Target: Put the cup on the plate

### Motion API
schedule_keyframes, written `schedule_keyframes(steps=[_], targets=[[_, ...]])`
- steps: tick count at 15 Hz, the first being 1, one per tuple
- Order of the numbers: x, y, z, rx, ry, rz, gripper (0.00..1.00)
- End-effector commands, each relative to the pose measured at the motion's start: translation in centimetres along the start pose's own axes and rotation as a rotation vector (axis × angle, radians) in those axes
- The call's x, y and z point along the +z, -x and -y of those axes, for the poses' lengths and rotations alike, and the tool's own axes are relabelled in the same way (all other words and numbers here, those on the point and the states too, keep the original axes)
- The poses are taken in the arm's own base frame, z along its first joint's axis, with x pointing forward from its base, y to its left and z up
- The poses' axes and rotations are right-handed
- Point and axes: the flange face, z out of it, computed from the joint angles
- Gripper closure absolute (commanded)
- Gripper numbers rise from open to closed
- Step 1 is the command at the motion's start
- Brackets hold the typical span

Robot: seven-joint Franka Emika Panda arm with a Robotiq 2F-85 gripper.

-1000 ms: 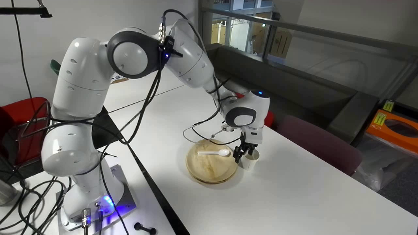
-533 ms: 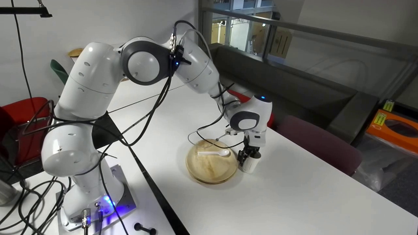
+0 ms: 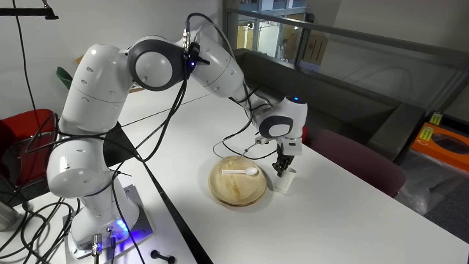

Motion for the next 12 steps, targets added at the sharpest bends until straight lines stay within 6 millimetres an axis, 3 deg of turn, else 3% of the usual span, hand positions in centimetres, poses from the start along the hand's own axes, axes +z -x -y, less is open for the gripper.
schedule_keyframes(steps=[1,6,8,12], targets=[[-6.5,1.0,-1.8,-0.070,-0.099,-0.010,1.00],[-12.7,2.9,-4.5,-0.175,-0.194,0.001,0.99],[-13.7,4.0,-6.3,-0.212,-0.197,0.029,0.99],[-13.9,6.1,-10.0,-0.265,-0.151,0.090,0.99]])
